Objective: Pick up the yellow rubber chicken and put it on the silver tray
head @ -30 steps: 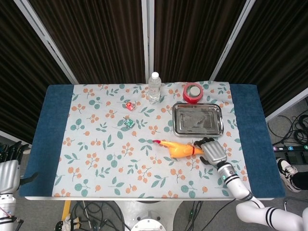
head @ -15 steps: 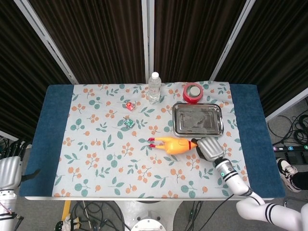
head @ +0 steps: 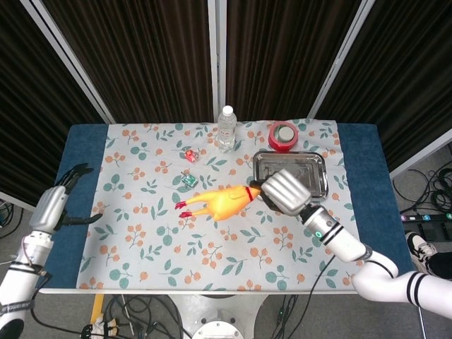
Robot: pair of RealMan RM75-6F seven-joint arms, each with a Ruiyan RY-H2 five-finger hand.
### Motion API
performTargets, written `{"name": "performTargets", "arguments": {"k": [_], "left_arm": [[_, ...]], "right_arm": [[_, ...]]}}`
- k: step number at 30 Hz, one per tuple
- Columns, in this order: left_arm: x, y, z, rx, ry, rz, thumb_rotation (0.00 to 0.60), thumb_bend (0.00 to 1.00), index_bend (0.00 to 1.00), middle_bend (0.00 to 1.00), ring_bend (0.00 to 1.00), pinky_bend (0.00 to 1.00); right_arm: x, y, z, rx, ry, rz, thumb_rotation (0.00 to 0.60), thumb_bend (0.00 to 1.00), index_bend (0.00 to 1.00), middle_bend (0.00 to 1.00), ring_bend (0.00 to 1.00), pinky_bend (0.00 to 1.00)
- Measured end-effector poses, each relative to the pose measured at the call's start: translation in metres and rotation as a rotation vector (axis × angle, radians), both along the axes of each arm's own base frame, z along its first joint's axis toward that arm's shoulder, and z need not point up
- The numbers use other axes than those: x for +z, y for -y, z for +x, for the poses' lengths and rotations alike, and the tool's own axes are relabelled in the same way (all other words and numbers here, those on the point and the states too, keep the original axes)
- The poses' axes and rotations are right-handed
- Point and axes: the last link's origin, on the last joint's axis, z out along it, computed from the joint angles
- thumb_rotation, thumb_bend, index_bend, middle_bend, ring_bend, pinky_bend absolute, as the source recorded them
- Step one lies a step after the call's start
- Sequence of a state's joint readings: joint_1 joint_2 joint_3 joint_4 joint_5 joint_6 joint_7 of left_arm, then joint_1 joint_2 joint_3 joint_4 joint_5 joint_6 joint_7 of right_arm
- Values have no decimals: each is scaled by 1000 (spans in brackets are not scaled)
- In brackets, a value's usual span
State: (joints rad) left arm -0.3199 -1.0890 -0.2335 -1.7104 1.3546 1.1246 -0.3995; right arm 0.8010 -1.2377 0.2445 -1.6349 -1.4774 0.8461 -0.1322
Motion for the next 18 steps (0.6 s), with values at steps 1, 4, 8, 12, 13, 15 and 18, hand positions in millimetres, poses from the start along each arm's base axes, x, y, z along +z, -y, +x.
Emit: {"name": "performTargets", "arguments": {"k": [1,4,8,12,13,15,18], "left_arm": [[-2,-10,7,-2,37,-32,600,36,185,165,123,199],[-5,-34,23,8,111,-111,600,10,177,164,123,203],[-7,-57,41,26,155,-211,600,7,177,164,123,207],[-10,-72,57,39,146,-304,600,7,176,164,123,212],[-11,-76,62,41,138,-328,600,7,176,164,123,213],[-11,-82,69,44,131,-356,600,7,176,164,123,214],[-9,-88,80,47,132,-385,600,7,175,164,123,214]], "right_arm": [[0,2,9,12,-5,7,600,716,773,705,624,791],[-1,9,37,48,-37,23,600,716,772,705,624,792],[-2,16,67,107,-90,2,600,719,772,705,624,791],[-10,21,92,129,-121,-1,600,725,770,705,624,791],[-12,22,98,135,-130,-4,600,726,768,705,624,791],[-17,24,110,143,-148,-8,600,727,766,705,623,791],[-25,26,127,144,-164,-13,600,728,764,705,623,791]]}}
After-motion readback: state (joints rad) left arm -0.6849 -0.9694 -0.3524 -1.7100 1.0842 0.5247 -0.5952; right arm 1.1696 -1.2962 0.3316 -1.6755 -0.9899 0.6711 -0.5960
